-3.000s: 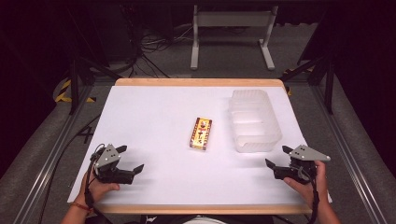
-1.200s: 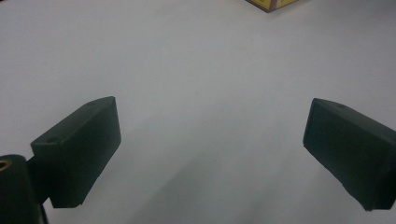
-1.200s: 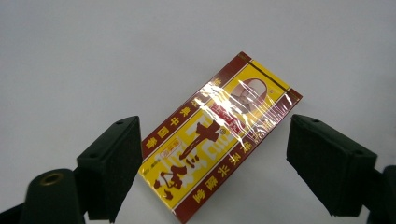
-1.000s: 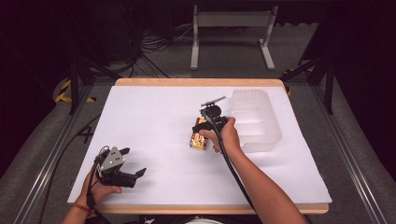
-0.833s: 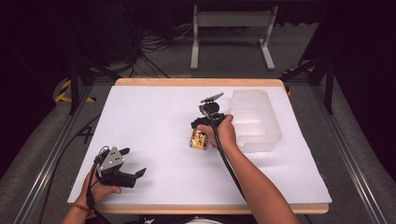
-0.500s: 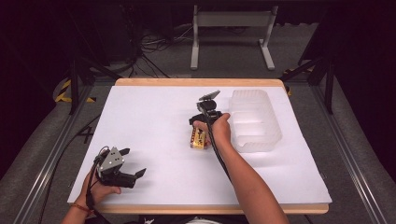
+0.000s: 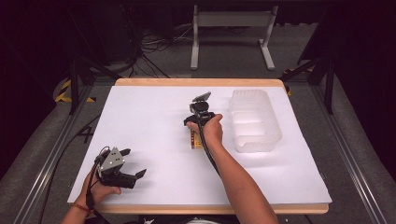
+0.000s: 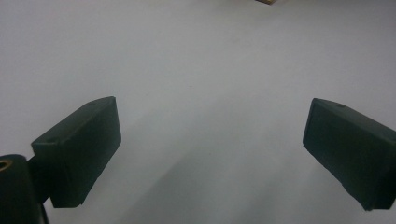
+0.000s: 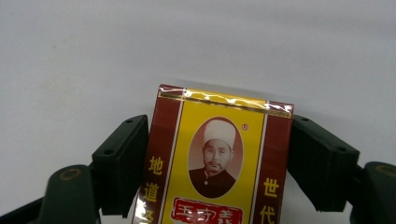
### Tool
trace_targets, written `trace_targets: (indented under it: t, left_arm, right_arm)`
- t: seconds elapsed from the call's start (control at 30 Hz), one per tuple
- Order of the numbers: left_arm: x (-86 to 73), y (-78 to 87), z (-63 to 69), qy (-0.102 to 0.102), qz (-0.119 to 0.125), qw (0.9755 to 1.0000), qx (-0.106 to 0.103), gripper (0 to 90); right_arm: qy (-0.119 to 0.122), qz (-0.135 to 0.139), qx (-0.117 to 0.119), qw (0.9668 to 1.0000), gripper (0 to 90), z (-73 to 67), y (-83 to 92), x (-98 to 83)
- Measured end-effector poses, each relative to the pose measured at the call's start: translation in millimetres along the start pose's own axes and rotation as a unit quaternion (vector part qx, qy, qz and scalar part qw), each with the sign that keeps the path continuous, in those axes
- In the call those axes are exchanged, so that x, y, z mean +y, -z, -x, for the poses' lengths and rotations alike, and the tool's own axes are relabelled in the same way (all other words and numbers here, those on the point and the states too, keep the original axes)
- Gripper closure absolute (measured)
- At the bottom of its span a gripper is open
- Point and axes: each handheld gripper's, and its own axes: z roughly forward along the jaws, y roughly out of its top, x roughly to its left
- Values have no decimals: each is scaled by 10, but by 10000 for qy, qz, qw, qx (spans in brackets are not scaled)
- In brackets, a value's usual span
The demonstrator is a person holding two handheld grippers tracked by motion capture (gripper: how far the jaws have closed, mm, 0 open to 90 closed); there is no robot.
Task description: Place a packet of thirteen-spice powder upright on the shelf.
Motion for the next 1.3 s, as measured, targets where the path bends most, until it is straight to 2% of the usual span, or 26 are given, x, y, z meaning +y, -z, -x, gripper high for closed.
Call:
trace_targets:
  t: [0.13,0.23,0.3,0.4,0.5,0.63,0.97,1.13,1.27,1.3]
  left_arm:
    - [0,-4,1,-20,-18,10000,-1,49]
    - [-2,0,3,-13,-21,10000,5,49]
    - [-3,1,0,-2,-25,10000,10,49]
    - [-2,11,-2,16,11,10000,25,49]
    - [1,16,-1,19,18,10000,31,49]
    - [0,9,-4,20,-6,10000,40,48]
    - [4,2,2,20,-23,10000,37,48]
    - [2,1,2,20,-37,10000,36,48]
    - [3,0,2,23,-41,10000,34,48]
    - [3,0,4,29,-52,10000,37,48]
  right_arm:
    - [-13,44,-50,10000,296,-14,6,7]
    - [96,84,-123,9998,321,-26,40,4]
    - [107,138,-45,9998,322,-12,79,0]
    - [279,346,120,9989,325,7,176,-15]
    - [331,405,222,9984,326,26,233,-23]
    - [516,546,306,9967,326,63,376,-64]
    - [813,843,460,9921,327,143,592,-118]
    - [826,1114,453,9893,327,254,721,-111]
    - [800,1188,464,9886,327,318,776,-112]
    - [827,1254,461,9876,327,355,820,-117]
